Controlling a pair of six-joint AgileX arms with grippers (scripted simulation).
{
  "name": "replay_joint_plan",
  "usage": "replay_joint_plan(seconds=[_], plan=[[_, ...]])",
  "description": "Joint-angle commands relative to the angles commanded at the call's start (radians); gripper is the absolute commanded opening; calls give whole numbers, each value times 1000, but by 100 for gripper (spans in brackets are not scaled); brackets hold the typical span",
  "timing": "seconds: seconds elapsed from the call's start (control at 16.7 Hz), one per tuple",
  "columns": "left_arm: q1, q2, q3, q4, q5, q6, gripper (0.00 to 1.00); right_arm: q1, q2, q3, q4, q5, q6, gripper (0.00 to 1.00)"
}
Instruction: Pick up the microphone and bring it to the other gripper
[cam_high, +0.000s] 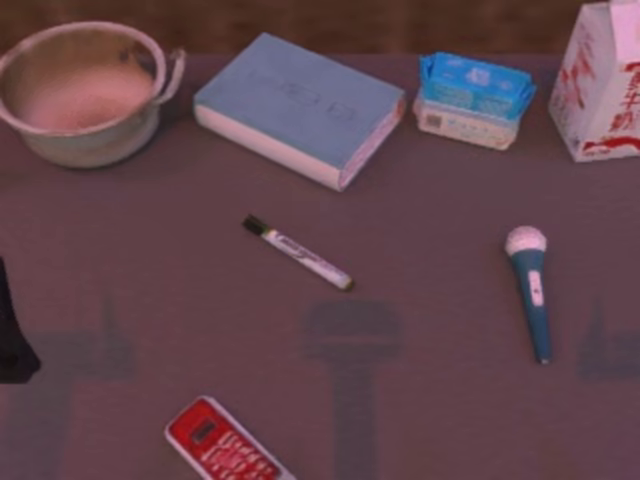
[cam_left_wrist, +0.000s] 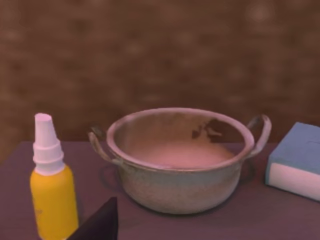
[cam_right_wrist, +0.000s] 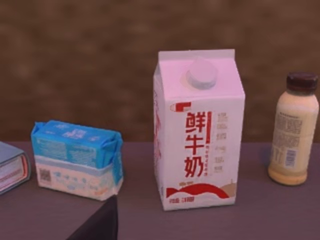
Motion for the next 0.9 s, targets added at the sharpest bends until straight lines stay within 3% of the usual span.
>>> replay_joint_plan(seconds=[0.42, 0.9], plan=[[0, 0, 0, 0, 0, 0, 100, 44, 159, 131, -88, 2, 46, 100], [0, 0, 0, 0, 0, 0, 100, 189, 902, 571, -422, 21, 206, 100]])
